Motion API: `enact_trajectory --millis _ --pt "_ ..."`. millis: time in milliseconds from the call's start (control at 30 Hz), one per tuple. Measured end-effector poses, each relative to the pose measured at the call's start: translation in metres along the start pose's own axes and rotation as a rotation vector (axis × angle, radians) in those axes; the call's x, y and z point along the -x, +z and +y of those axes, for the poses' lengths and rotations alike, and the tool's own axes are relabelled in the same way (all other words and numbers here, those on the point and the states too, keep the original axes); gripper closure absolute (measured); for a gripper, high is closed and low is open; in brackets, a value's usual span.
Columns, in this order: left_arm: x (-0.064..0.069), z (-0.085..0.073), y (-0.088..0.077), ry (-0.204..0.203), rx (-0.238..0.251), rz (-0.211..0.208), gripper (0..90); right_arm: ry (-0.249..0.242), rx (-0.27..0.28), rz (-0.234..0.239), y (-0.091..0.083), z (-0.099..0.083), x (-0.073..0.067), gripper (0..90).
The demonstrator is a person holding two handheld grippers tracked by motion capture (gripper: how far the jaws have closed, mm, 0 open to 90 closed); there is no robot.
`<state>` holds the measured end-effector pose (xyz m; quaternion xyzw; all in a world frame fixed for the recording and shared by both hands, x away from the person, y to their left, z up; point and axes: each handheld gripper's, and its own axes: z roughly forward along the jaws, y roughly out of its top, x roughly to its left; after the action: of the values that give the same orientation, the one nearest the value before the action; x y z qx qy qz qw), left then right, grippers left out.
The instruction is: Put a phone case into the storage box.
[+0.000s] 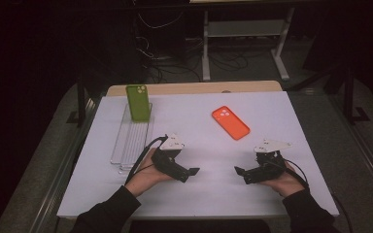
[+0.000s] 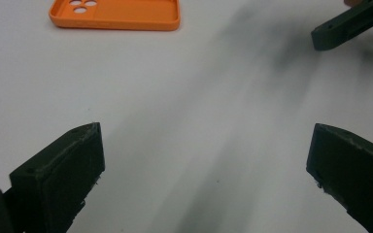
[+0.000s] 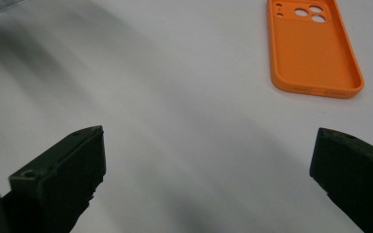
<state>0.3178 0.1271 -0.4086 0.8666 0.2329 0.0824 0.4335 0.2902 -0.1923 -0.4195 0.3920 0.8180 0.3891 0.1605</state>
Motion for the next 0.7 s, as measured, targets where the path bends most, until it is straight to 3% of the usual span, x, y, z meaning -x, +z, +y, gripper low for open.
enact_trajectory --millis 133,267,700 --pt "0.0 -0.002 -0.001 -0.003 0.015 0.008 0.0 0.007 -0.025 0.005 0.0 0.004 0.003 0.0" --pt "0.002 -0.005 0.002 0.004 -0.004 -0.004 0.6 0.026 -0.052 -0.014 0.001 0.011 0.004 0.0" --pt "0.0 -0.005 0.003 0.004 -0.002 -0.008 0.6 0.05 -0.053 -0.028 0.02 0.047 0.025 6.4"
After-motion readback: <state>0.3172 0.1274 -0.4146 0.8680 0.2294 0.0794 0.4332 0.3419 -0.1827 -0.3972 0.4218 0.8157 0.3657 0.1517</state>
